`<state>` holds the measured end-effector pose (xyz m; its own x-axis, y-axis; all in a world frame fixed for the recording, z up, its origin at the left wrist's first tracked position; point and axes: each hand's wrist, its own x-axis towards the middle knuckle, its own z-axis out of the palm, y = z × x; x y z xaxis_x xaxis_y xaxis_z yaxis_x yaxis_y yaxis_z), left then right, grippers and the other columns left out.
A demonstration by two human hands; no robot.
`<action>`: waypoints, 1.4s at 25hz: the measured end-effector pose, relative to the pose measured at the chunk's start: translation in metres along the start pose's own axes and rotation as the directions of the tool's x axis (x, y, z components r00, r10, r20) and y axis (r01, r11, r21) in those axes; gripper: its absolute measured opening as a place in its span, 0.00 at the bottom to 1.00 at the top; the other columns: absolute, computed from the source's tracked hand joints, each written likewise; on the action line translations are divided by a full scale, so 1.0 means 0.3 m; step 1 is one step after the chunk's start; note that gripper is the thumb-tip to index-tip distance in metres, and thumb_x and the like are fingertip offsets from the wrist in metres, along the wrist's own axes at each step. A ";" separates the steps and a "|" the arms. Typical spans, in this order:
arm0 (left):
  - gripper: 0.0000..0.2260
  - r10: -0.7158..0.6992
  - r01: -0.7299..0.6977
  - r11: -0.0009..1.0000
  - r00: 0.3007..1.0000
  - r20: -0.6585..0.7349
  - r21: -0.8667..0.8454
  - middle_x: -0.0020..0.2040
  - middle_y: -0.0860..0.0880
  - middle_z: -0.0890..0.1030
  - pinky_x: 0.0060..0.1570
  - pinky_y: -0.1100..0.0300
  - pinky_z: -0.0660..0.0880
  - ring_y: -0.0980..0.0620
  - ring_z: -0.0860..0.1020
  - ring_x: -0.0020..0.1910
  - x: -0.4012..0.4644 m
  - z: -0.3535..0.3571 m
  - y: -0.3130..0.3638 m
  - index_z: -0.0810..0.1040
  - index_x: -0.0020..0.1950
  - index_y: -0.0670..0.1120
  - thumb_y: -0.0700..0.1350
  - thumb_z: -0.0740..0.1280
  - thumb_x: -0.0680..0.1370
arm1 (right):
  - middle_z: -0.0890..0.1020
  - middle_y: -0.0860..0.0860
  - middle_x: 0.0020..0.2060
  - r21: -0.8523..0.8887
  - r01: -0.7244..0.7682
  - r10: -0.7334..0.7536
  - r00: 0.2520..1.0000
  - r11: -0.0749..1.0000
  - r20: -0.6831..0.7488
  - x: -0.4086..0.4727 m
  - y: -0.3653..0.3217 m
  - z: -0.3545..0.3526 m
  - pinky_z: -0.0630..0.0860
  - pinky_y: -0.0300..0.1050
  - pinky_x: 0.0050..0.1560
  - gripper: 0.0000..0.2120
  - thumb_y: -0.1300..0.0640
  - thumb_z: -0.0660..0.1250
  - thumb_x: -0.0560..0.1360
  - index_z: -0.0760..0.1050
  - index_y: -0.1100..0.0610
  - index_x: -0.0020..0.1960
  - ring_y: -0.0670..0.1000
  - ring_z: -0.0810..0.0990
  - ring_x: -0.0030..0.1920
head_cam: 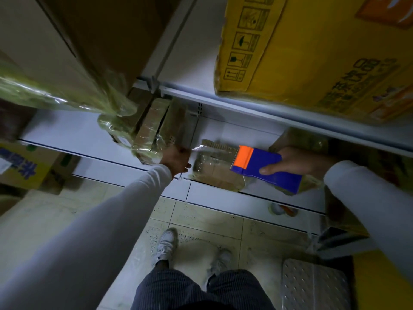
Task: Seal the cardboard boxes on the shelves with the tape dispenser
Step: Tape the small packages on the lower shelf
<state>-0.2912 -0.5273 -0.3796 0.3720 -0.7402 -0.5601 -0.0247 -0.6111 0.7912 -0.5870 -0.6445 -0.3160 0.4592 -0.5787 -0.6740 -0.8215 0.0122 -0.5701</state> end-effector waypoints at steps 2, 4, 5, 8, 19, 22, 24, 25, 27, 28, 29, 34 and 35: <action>0.08 -0.001 0.001 0.999 1.000 -0.002 0.037 0.39 0.42 0.77 0.36 0.54 0.76 0.45 0.78 0.34 0.010 0.029 -0.003 0.74 0.49 0.39 0.42 0.60 0.81 | 0.87 0.53 0.38 -0.012 -0.009 0.009 1.000 1.000 0.002 0.018 0.018 -0.008 0.79 0.48 0.44 0.17 0.44 0.79 0.65 0.84 0.55 0.45 0.53 0.86 0.40; 0.09 0.003 -0.001 0.997 1.000 -0.026 0.082 0.40 0.40 0.77 0.40 0.52 0.76 0.42 0.79 0.37 0.023 0.043 -0.005 0.75 0.44 0.39 0.42 0.61 0.80 | 0.87 0.50 0.36 -0.004 -0.014 0.014 1.000 1.000 0.014 0.030 0.030 -0.004 0.77 0.43 0.39 0.18 0.42 0.80 0.63 0.84 0.54 0.42 0.50 0.86 0.37; 0.09 -0.005 0.008 0.996 0.999 -0.040 0.086 0.40 0.40 0.77 0.41 0.51 0.75 0.42 0.80 0.38 0.030 0.044 -0.006 0.74 0.43 0.38 0.41 0.61 0.80 | 0.87 0.50 0.36 -0.006 -0.019 0.019 1.000 1.000 0.017 0.036 0.034 0.000 0.77 0.42 0.39 0.19 0.41 0.80 0.62 0.83 0.54 0.43 0.50 0.86 0.37; 0.09 -0.028 0.035 0.995 0.997 -0.072 0.092 0.39 0.39 0.77 0.38 0.52 0.73 0.40 0.80 0.35 0.057 0.042 -0.024 0.76 0.46 0.36 0.40 0.60 0.78 | 0.87 0.50 0.37 -0.022 -0.040 0.041 0.999 0.999 0.034 0.057 0.043 0.011 0.76 0.42 0.38 0.23 0.38 0.79 0.61 0.83 0.55 0.46 0.49 0.86 0.37; 0.19 0.201 -0.096 0.891 0.960 -0.197 0.444 0.53 0.38 0.80 0.51 0.53 0.74 0.38 0.78 0.53 0.051 0.085 -0.060 0.70 0.63 0.41 0.50 0.67 0.77 | 0.87 0.47 0.38 0.060 -0.064 0.060 0.997 0.996 0.057 0.069 0.082 0.068 0.76 0.42 0.40 0.30 0.33 0.75 0.54 0.80 0.52 0.47 0.48 0.86 0.41; 0.14 0.328 -0.244 0.846 0.939 -0.101 0.473 0.41 0.43 0.82 0.40 0.58 0.72 0.42 0.79 0.41 0.011 0.137 -0.055 0.79 0.46 0.44 0.54 0.62 0.79 | 0.87 0.46 0.36 0.084 -0.046 0.041 0.997 0.995 0.060 0.063 0.082 0.078 0.75 0.42 0.39 0.30 0.33 0.74 0.52 0.80 0.52 0.46 0.48 0.85 0.39; 0.11 0.271 -0.219 0.882 0.960 -0.068 0.418 0.39 0.46 0.81 0.41 0.61 0.69 0.44 0.79 0.41 0.008 0.169 -0.053 0.77 0.40 0.47 0.51 0.63 0.78 | 0.87 0.48 0.38 0.086 -0.047 0.044 0.998 0.995 0.036 0.058 0.083 0.081 0.76 0.43 0.41 0.30 0.33 0.75 0.54 0.81 0.53 0.47 0.50 0.86 0.41; 0.10 0.248 -0.200 0.889 0.967 -0.065 0.413 0.39 0.46 0.81 0.41 0.62 0.68 0.45 0.78 0.42 0.015 0.172 -0.056 0.77 0.39 0.47 0.49 0.64 0.78 | 0.87 0.49 0.38 0.085 -0.053 0.051 0.998 0.995 0.030 0.055 0.085 0.086 0.77 0.43 0.42 0.29 0.34 0.76 0.57 0.81 0.53 0.48 0.50 0.85 0.42; 0.08 0.241 -0.198 0.880 0.969 -0.046 0.432 0.41 0.44 0.81 0.40 0.64 0.66 0.44 0.78 0.43 0.042 0.156 -0.062 0.76 0.40 0.47 0.47 0.65 0.77 | 0.87 0.49 0.39 0.110 -0.072 0.068 0.997 0.991 0.039 0.039 0.083 0.116 0.77 0.43 0.42 0.24 0.36 0.77 0.63 0.81 0.52 0.49 0.50 0.85 0.42; 0.06 0.247 -0.208 0.870 0.969 -0.031 0.447 0.43 0.43 0.81 0.40 0.64 0.67 0.43 0.78 0.45 0.056 0.139 -0.059 0.78 0.44 0.45 0.46 0.66 0.77 | 0.87 0.48 0.41 0.144 -0.072 0.066 0.997 0.987 0.048 0.028 0.082 0.146 0.77 0.43 0.42 0.24 0.36 0.77 0.63 0.81 0.52 0.49 0.50 0.85 0.44; 0.07 0.252 -0.213 0.851 0.967 -0.019 0.481 0.46 0.41 0.82 0.42 0.63 0.68 0.42 0.79 0.49 0.068 0.122 -0.052 0.79 0.51 0.44 0.46 0.65 0.78 | 0.87 0.48 0.42 0.186 -0.060 0.052 0.997 0.981 0.052 0.020 0.080 0.183 0.78 0.44 0.44 0.24 0.36 0.77 0.62 0.81 0.51 0.50 0.51 0.85 0.45; 0.19 0.666 -0.637 0.389 0.694 0.276 0.665 0.68 0.41 0.72 0.64 0.53 0.69 0.41 0.72 0.66 0.039 0.124 -0.056 0.72 0.69 0.45 0.43 0.63 0.77 | 0.86 0.54 0.44 0.253 -0.003 0.003 1.000 0.968 0.004 0.024 0.048 0.336 0.77 0.47 0.47 0.23 0.38 0.75 0.67 0.82 0.56 0.50 0.56 0.84 0.48; 0.19 0.676 -0.710 0.277 0.623 0.394 0.648 0.69 0.40 0.71 0.68 0.49 0.65 0.40 0.69 0.69 0.027 0.143 -0.072 0.72 0.69 0.42 0.45 0.60 0.79 | 0.86 0.55 0.44 0.252 -0.003 0.006 1.000 0.968 -0.012 0.021 0.051 0.342 0.75 0.45 0.45 0.23 0.39 0.75 0.68 0.82 0.57 0.50 0.56 0.84 0.47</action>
<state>-0.3273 -0.5322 -0.4118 -0.1501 -0.9847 0.0889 -0.8719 0.1742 0.4577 -0.5618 -0.5643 -0.3772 0.4504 -0.5883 -0.6717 -0.7109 0.2188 -0.6683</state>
